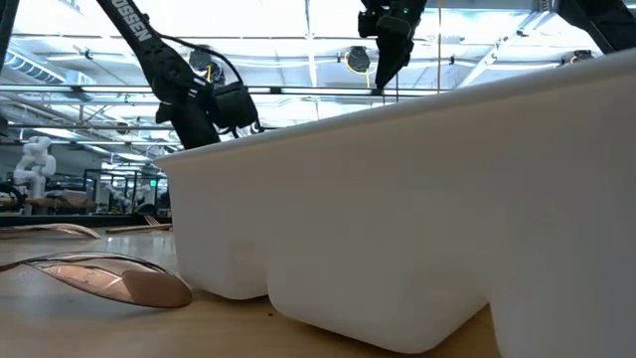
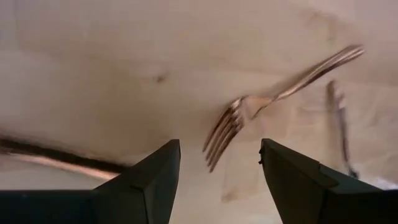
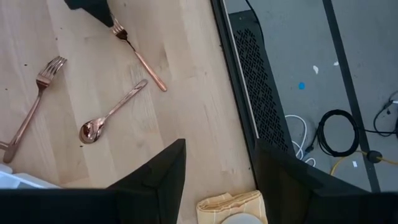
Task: Sort silverware
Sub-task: Put the gold fork into the silverware tray
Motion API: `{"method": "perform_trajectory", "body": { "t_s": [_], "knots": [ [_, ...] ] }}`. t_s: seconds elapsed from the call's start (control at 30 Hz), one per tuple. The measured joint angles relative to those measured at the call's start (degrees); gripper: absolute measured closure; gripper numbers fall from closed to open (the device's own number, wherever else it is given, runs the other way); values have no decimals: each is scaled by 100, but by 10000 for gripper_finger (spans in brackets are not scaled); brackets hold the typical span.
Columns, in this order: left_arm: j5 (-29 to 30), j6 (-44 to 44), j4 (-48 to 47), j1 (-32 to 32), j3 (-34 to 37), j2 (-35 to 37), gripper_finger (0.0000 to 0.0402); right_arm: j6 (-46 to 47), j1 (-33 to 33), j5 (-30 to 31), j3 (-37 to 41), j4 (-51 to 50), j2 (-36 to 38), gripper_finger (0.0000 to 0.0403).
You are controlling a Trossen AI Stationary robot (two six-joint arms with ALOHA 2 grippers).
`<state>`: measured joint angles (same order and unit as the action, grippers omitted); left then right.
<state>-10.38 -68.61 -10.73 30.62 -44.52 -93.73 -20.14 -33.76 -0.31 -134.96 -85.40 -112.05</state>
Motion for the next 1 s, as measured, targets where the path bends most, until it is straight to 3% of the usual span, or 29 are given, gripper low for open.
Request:
{"method": "perform_trajectory", "body": {
  "t_s": [0.27, 0.4, 1.0],
  "knots": [
    [-224, -79, 320, -56, -19, -356, 178, 94, 17, -1, -4, -26, 0, 227],
    [-158, -158, 339, -21, -18, -389, 199, 105, 17, -1, -4, -40, 0, 227],
    [341, 290, 778, 58, -7, -423, 386, 173, 116, -2, -4, -47, 0, 227]
  ]
}}
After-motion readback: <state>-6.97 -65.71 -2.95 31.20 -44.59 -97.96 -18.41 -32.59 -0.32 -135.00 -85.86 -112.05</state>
